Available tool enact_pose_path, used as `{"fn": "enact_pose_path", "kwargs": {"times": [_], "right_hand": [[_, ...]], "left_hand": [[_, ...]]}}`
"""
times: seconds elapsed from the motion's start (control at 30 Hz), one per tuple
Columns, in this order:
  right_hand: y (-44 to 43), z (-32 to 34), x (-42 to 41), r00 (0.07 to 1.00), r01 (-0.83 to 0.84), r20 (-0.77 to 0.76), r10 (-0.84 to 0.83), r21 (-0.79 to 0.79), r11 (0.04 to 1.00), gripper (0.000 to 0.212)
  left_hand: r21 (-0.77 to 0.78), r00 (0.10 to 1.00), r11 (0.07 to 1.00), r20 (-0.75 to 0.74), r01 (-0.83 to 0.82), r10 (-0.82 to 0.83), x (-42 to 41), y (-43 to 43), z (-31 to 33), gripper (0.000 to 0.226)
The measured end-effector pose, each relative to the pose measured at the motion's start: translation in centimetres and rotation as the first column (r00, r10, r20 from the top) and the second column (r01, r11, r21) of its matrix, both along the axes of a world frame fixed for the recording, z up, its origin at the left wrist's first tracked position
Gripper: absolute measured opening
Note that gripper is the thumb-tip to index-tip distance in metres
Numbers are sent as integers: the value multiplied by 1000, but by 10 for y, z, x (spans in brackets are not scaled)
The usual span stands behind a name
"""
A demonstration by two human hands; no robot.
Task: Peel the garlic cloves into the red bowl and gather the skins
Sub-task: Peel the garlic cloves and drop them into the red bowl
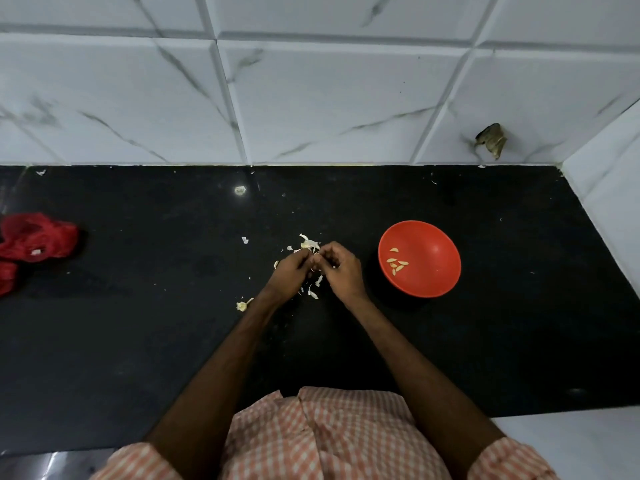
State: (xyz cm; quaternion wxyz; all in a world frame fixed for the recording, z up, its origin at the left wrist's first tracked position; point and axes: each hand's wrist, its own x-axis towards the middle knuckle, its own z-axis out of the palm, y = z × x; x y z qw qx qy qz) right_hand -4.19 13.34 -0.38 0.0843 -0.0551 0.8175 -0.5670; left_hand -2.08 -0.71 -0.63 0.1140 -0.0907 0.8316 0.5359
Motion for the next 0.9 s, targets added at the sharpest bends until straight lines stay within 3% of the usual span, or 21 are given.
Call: {"fn": "enact_pose_path", "kwargs": {"times": [0.1,0.23,0.5,0.67,0.9], "right_hand": [[-1,0,0,1000,10,-12,-9,39,999,11],[-7,7,-2,998,63,-27,-58,231,971,22],[-6,7,-10,993,112,44,-112,0,994,13],[-8,7,-11,997,20,82,-14,-62,998,11],[-8,14,-16,991,15,137,3,-130,991,16]], "left_hand": [[60,999,998,38,-6,4,-1,2,-1,29],[247,990,961,96,-123,102,2,12,11,29],[252,975,949,162,-191,153,1,14,21,23],[354,947,884,206,-305,245,3,17,24,26],[373,960,889,189,-265,207,2,13,23,29]]}}
